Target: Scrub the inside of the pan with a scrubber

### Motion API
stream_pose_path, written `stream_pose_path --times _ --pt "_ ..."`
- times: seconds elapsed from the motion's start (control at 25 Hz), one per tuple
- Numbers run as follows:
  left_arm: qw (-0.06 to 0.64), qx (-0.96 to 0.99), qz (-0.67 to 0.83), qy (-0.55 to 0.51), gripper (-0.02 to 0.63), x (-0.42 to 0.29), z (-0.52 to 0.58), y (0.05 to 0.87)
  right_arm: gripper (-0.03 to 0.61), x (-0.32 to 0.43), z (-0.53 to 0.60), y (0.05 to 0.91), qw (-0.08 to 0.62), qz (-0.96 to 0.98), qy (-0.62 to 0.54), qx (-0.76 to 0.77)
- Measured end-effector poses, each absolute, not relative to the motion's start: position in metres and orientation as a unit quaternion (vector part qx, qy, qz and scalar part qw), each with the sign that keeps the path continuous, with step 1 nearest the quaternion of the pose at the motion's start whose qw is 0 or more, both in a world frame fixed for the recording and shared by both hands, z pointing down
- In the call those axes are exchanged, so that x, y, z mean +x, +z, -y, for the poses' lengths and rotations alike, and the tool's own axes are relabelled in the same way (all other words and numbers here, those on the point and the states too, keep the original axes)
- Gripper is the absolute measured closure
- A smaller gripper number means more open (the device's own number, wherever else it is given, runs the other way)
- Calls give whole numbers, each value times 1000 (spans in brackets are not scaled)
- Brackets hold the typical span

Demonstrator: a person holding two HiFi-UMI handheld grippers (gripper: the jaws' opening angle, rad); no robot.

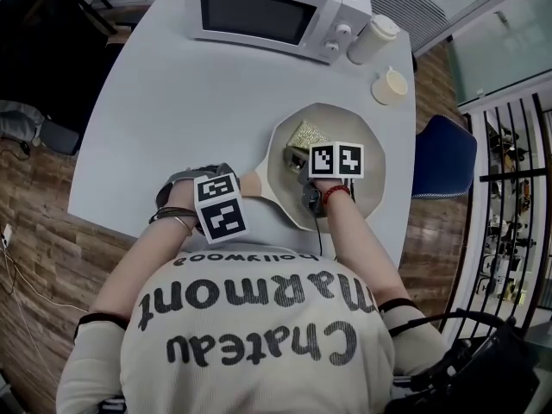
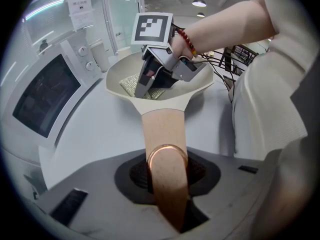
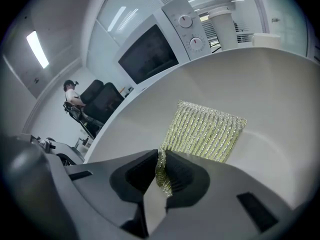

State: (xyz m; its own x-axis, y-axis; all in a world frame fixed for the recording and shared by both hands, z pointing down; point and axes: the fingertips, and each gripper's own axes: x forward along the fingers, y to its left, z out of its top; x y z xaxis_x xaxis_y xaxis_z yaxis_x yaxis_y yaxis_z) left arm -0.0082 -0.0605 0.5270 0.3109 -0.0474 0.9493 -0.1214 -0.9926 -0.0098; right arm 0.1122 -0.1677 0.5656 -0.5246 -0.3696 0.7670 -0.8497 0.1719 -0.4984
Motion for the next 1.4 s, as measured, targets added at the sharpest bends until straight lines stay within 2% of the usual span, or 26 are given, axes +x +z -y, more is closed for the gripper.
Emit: stream_pose_path --times 0.84,0.96,1.16,1.4 --pt "68 814 -2 577 492 -8 56 525 526 210 167 569 341 643 430 534" --pt "93 818 -21 567 492 -8 51 524 526 230 159 569 384 616 406 556" --pt "121 822 -35 556 492 -8 46 521 526 271 145 574 507 567 302 575" --pt "112 822 -45 556 491 -9 47 521 526 279 135 572 509 548 306 589"
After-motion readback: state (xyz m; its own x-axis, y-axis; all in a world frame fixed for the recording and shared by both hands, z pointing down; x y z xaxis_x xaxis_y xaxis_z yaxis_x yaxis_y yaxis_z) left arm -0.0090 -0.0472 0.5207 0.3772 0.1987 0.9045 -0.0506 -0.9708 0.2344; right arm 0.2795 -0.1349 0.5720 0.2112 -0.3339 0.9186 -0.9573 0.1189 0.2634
